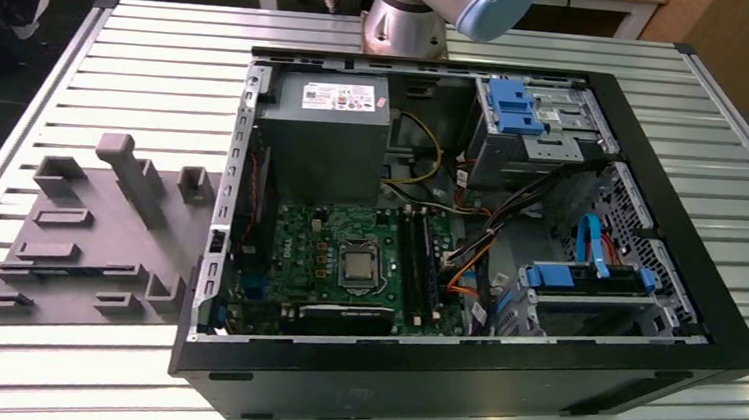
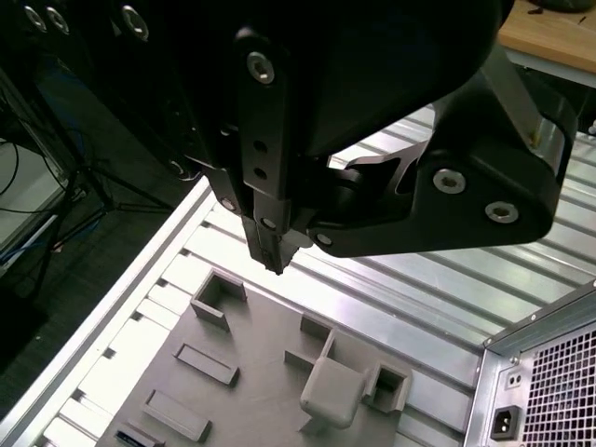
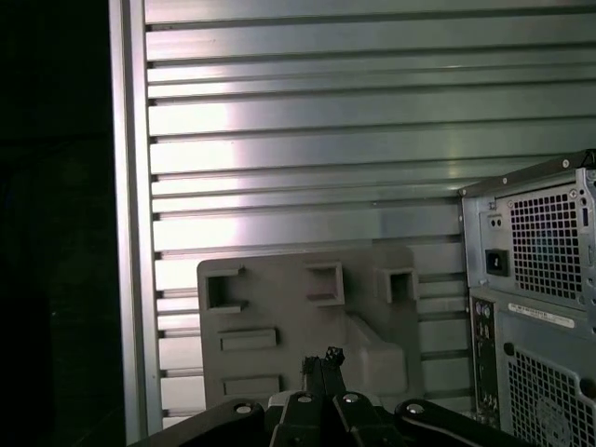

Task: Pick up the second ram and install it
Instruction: 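Reach for the second ram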

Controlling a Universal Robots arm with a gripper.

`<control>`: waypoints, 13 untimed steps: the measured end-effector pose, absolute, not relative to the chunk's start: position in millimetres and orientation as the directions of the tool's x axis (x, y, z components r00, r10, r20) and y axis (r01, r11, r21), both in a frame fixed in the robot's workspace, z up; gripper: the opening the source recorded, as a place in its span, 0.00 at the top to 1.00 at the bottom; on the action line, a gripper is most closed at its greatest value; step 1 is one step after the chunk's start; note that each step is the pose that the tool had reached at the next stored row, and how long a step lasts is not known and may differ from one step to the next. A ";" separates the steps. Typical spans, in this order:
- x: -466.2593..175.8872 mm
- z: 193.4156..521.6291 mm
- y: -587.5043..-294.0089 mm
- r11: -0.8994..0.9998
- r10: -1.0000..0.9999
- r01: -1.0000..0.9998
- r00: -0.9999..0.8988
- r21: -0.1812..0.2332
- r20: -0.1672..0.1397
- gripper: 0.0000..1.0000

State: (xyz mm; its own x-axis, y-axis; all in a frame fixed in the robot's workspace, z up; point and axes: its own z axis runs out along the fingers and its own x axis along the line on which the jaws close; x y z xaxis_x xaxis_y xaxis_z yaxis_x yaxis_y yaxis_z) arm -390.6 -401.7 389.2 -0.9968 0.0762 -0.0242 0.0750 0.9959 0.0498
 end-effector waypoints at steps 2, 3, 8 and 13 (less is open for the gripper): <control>-392.1 388.8 -402.4 0.996 0.076 0.075 -0.997 0.050 -0.024 0.89; -392.7 388.7 -402.8 0.996 0.076 0.075 -0.997 0.050 -0.024 0.89; -395.1 387.3 -405.9 0.996 0.076 0.075 -0.997 0.050 -0.024 0.89; -396.9 385.7 -410.1 0.996 0.076 0.075 -0.997 0.050 -0.024 0.89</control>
